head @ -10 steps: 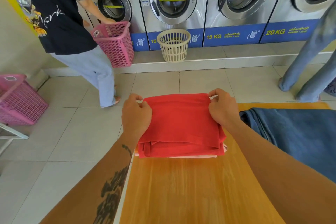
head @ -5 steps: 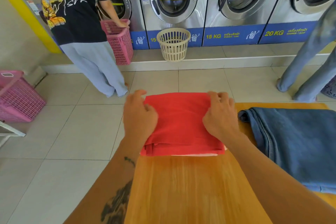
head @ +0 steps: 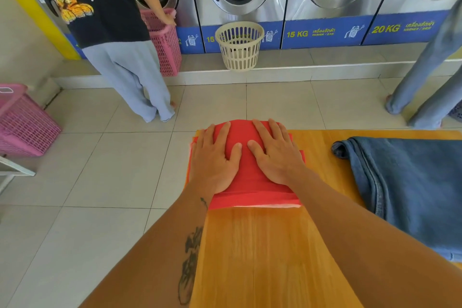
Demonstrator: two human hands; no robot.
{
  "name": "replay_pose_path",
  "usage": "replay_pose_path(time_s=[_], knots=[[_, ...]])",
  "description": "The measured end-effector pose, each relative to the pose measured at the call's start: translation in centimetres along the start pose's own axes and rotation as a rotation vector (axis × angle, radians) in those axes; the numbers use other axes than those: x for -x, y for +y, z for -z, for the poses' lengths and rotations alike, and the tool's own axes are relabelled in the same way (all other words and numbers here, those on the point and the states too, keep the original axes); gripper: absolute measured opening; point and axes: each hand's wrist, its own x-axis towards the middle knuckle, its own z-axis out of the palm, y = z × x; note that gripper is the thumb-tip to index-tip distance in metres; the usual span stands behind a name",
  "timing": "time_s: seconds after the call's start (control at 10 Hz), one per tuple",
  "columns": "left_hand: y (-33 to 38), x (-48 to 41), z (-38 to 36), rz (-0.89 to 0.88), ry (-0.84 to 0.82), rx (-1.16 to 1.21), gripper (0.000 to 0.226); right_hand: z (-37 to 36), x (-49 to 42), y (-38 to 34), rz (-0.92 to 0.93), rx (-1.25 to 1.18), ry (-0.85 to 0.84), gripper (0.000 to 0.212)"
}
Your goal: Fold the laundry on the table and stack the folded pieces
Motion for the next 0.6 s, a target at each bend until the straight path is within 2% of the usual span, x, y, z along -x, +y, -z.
replay_pose_path(time_s=[0.1,0.2,0.3,0.4,0.6], knots=[[-0.5,-0.2,-0.1,0.004,0.011,0.008,0.069,0.0,0.1,0.3,0.016,-0.035,-0.007,0.069],[-0.3,0.0,0.4,0.04,-0.043,-0.01,0.072,1.0,1.2,1.9,-0.041,-0.092,-0.083,0.068],[0.3,0.9,1.9,0.1,-0.143,-0.107,0.075,2.7,2.6,3.7,-0.095,-0.033,-0.196,0.067],[0.9,2.3,4.5,0.138,-0.193,-0.262,0.074,5.1,4.3,3.6,-0.144,-0.001,-0.208,0.068],[4.9,6.2,11.1,0.021,-0.147,-0.385,0.063,10.7,9.2,0.3,-0.173,-0.03,-0.131,0.063]])
